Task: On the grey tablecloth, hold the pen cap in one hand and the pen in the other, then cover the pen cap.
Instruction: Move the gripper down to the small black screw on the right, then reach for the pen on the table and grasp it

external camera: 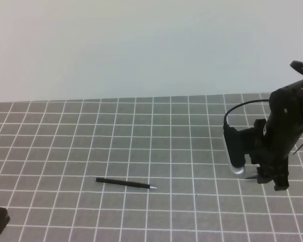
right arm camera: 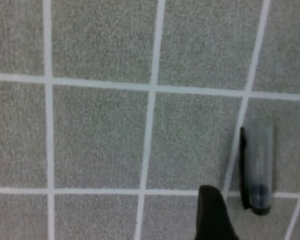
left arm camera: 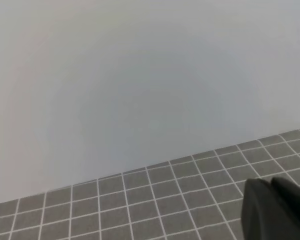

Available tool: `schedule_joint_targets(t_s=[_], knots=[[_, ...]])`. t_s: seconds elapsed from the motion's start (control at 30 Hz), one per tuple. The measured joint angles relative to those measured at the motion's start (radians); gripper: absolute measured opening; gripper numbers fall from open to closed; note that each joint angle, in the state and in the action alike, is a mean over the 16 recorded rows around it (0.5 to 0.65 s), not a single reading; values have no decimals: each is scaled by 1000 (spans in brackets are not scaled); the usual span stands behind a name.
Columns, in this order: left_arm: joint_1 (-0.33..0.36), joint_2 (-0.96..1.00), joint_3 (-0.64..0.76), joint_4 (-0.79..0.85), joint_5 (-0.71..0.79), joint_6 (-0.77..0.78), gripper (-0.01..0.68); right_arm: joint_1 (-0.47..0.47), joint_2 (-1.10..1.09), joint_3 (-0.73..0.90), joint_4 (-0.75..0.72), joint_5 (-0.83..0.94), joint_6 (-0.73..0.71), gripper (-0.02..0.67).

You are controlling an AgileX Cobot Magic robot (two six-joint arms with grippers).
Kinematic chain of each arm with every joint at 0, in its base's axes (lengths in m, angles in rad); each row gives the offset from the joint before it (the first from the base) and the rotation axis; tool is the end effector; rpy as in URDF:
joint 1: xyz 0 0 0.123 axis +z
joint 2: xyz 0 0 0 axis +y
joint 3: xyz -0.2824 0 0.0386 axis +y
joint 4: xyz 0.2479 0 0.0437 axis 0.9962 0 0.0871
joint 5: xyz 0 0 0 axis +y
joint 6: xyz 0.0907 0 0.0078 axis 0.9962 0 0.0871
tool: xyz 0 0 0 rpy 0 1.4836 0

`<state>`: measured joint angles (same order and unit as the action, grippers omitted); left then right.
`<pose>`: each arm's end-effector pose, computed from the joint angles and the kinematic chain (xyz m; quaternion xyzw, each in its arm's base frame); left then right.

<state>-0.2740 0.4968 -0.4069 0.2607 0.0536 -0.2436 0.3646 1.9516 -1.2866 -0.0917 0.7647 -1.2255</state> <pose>0.1080 -0.0290 0.3077 0.1005 0.7191 -0.0832 0.6825 0.3603 0.1313 0.1638 -0.7290 0.6741 -0.0796 0.0887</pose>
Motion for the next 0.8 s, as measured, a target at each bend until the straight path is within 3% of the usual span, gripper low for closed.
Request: schedule_joint_targets(t_s=[0.8], knots=[[0,0,0,0,0,-5,-3,0,45,-2,-22,-51,20,388]])
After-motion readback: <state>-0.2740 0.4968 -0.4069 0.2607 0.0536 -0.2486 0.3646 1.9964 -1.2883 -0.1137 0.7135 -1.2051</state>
